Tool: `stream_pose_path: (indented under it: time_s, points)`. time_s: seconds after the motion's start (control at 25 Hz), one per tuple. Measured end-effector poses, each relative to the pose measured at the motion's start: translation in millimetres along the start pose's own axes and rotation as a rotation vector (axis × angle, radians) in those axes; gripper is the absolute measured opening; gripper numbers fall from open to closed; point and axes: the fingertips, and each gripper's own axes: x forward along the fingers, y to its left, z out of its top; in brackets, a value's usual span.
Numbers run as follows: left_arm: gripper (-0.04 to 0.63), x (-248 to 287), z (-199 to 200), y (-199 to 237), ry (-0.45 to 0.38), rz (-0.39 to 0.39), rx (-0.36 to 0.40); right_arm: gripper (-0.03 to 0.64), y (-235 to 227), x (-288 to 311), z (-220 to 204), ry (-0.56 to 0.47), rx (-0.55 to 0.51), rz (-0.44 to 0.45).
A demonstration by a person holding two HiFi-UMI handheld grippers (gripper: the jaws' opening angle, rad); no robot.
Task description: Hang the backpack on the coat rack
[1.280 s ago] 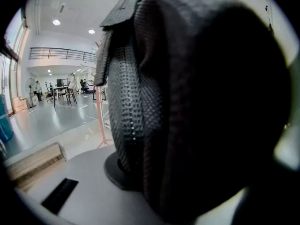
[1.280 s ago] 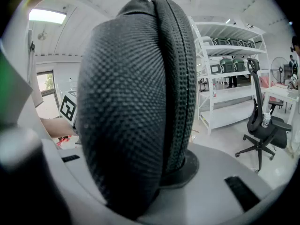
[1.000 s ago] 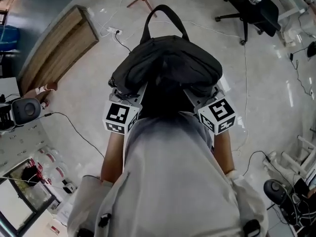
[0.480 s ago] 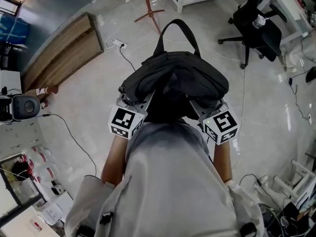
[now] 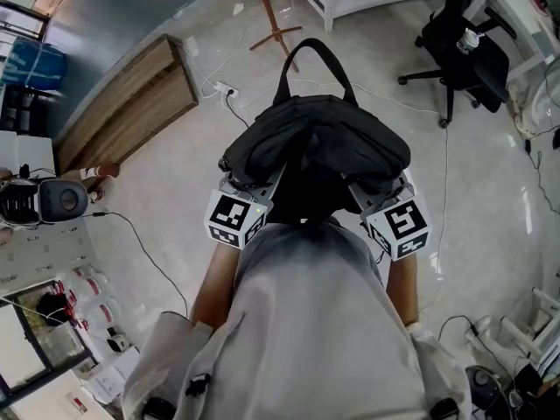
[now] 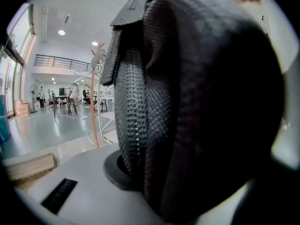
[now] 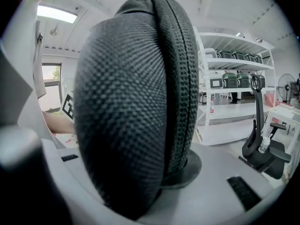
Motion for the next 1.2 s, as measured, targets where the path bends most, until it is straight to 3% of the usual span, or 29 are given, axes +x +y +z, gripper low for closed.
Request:
stream_pose_path:
  time_s: [0.48, 1.2]
  points:
    - [0.117, 50, -1, 45, 0.029, -0.076, -0.103, 0.149, -36, 44, 13, 0.065, 0.000, -0.032]
    - [0.112, 117, 12, 189, 0.076, -0.155, -0.174, 0.150, -92, 189, 70, 0.174, 0.056, -0.061]
